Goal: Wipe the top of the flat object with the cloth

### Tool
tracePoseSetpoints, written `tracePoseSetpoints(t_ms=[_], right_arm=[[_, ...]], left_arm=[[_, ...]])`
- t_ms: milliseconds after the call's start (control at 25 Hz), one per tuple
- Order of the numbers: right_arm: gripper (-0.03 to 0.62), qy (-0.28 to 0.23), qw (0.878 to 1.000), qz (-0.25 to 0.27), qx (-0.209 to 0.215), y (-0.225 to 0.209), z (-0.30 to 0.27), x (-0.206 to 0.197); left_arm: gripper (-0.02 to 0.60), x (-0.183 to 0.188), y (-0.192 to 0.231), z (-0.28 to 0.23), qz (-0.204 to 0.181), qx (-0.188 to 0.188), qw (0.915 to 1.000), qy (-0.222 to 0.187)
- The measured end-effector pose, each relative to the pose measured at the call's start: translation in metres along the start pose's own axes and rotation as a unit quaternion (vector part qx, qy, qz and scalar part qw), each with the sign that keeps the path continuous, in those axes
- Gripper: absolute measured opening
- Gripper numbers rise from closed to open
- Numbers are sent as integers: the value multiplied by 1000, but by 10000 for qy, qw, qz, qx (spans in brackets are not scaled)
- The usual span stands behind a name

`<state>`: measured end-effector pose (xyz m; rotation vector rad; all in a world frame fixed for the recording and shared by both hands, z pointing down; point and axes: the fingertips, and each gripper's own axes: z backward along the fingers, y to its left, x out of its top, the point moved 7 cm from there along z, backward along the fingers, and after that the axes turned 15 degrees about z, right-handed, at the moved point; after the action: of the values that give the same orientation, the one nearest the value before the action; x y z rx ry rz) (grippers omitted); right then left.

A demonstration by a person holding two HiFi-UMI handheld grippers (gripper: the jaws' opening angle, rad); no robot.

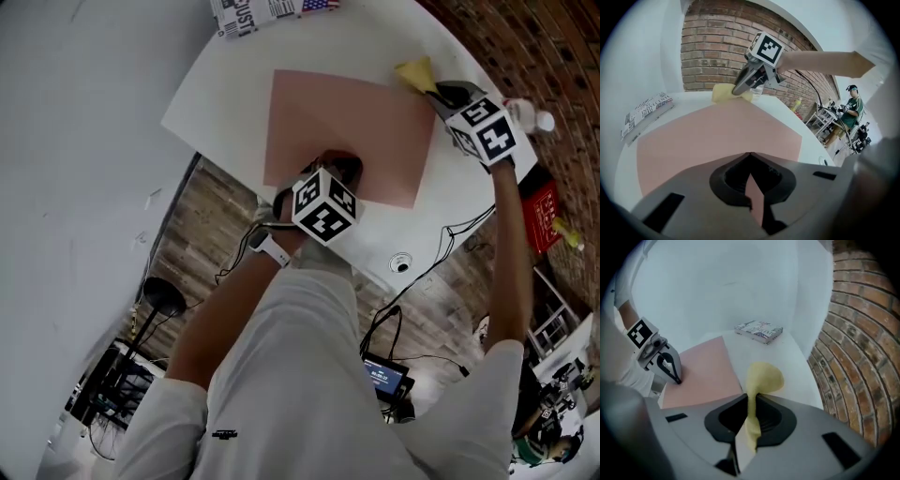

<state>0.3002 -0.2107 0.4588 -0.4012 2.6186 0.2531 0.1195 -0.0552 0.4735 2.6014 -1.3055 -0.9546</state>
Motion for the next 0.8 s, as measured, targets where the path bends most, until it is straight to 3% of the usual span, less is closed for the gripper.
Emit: tracePoseSetpoints(t_ms=[200,480,800], right_arm=[[51,193,9955,639,677,3,-18,19],[51,3,9803,1212,1560,3,-36,52],[51,-65,9669,1633,1958,11,-65,102]], left_arm=[[17,-1,0,0,81,-24,10000,15],[17,0,-1,-1,101,-1,9999,-75],[17,0,0,-2,137,-42,9999,-82]])
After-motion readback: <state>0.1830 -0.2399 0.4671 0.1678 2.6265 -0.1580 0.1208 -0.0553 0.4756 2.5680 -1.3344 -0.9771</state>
